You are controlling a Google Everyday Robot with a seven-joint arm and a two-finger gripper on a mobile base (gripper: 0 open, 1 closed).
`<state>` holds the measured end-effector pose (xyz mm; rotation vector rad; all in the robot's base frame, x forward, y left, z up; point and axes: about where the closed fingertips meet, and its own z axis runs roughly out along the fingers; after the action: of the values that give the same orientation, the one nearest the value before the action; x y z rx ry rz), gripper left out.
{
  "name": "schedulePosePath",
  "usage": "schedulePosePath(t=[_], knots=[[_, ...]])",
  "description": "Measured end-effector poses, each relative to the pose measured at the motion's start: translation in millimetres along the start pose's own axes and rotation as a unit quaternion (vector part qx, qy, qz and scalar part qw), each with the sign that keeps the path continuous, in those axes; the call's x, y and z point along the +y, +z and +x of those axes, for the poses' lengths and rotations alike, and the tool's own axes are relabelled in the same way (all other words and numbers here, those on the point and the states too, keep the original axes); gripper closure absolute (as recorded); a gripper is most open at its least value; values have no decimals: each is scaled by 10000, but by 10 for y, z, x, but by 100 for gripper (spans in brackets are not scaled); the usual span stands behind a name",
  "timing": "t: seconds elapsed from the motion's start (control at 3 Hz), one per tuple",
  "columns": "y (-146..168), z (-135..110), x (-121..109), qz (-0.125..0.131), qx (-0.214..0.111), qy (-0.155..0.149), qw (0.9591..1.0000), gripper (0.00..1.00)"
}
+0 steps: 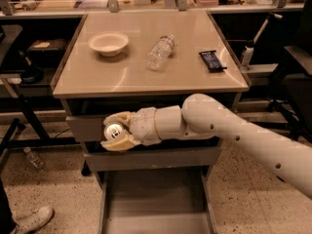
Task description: Pick green can from bottom drawer and place on counter
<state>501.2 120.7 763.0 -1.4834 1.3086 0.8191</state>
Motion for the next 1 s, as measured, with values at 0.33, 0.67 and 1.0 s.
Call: schedulePosePath(t=[0.33, 0.67, 1.0], knots=[[-52, -401, -121, 20, 120, -422, 9990, 100], [-59, -428, -129, 31, 129, -448, 9989, 100], [-121, -731, -215, 110, 113, -699, 9974, 100]])
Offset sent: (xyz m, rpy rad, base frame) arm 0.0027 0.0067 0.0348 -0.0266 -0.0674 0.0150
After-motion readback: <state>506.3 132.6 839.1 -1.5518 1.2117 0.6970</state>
